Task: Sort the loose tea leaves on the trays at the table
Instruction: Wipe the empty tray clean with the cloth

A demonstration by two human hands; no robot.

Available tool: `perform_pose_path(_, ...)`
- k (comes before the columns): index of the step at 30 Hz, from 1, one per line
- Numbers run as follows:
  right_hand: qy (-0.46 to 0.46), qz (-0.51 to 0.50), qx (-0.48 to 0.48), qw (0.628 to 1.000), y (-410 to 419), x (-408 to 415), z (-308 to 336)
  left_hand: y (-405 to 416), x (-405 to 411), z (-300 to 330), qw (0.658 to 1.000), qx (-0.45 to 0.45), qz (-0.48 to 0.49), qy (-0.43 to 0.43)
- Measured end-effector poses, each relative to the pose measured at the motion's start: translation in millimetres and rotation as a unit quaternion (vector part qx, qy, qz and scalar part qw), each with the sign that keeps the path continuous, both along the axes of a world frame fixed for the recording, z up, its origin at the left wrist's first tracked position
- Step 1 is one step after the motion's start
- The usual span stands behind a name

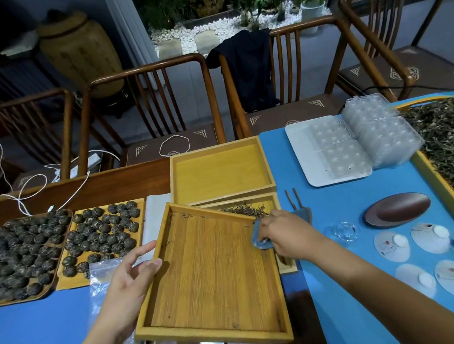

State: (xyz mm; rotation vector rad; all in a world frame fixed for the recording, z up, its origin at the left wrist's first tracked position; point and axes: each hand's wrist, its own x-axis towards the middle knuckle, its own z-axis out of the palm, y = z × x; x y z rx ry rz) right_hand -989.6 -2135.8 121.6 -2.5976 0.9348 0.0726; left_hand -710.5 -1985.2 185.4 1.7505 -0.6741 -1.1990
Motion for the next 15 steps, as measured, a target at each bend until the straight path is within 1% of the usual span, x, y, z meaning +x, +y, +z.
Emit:
perform_pose_path(2, 0.006, -0.027, -0.021, 0.999, -5, 0, -1, 0, -3, 0, 1.0, 0.003, 0.002, 0.0)
perform_pose_path(4, -0.025, -0.079, -0.015, 0.996, -7, -1, -3, 1, -6, -1, 1.0, 0.006, 0.008, 0.002)
perform_pose_path(6, -0.102, -0.158, 0.018, 0.982, -3, -1, 1, 1, -9, 0, 1.0, 0.005, 0.013, 0.004)
perform_pose_path(8, -0.187, -0.192, 0.031, 0.963, 7, 8, 11, 1, -11, 0, 1.0, 0.001, 0.016, 0.005)
perform_pose_path(10, -0.253, -0.17, 0.036, 0.952, 22, 26, 23, 0, -12, -1, 1.0, 0.002, 0.013, 0.001)
perform_pose_path(12, -0.297, -0.134, 0.049, 0.944, 36, 53, 34, -1, -14, -2, 1.0, 0.002, 0.01, -0.006)
perform_pose_path(15, -0.34, -0.125, 0.11, 0.925, 47, 90, 43, 0, -16, -2, 1.0, -0.009, 0.012, -0.019)
